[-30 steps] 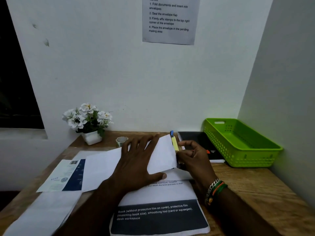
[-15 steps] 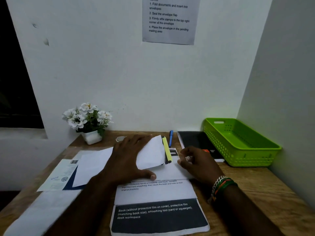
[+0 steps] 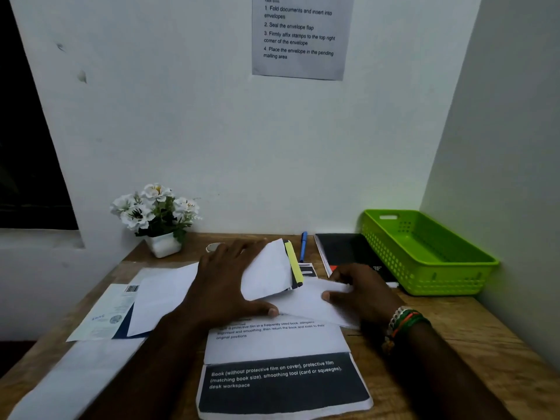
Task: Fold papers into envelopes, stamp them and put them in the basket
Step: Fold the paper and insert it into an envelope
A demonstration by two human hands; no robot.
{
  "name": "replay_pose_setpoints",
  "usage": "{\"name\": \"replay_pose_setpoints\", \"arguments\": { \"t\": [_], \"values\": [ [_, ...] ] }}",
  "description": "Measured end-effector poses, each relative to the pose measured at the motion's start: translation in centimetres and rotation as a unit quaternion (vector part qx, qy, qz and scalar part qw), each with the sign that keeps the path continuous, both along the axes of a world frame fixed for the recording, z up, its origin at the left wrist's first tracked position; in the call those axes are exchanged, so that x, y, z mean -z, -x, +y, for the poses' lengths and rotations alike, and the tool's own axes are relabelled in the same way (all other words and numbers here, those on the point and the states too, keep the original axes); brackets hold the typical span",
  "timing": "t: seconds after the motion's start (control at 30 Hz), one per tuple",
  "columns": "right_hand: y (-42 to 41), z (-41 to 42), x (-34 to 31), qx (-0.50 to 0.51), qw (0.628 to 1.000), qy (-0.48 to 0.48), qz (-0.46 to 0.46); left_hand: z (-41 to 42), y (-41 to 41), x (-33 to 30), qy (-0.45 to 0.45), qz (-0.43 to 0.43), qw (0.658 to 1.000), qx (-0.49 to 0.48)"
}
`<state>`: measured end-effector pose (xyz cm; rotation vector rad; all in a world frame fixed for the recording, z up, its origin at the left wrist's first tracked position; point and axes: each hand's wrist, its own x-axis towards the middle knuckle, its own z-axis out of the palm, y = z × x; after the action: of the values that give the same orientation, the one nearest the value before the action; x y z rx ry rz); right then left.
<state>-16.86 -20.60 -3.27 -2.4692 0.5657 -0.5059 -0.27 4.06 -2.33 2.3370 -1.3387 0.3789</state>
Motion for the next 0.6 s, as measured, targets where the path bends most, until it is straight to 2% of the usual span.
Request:
{"name": "replay_pose_setpoints", "arguments": {
  "t": [0.1,0.3,0.4,0.6],
  "values": [
    [1.6,-1.1,-1.6,-0.018,0.987,-0.103,-0.122,0.1,0.1,-0.1,0.021,-0.009,1.0,-0.016],
    [3.5,-2.6,-3.5,0.091,0.924,-0.16,-0.336,0.3,-0.3,-0.2,0.021,-0.013,0.999,-0.033],
    [4.0,-2.4,-4.1,0.088,0.908,-0.186,-0.365,0.3,-0.5,-0.2,0.015,-0.015,0.999,-0.04],
    [3.7,-2.3,-3.9,0.06,0.924,-0.163,-0.34,0.4,-0.6,-0.2,0.018,-0.023,0.998,-0.049]
  ]
}}
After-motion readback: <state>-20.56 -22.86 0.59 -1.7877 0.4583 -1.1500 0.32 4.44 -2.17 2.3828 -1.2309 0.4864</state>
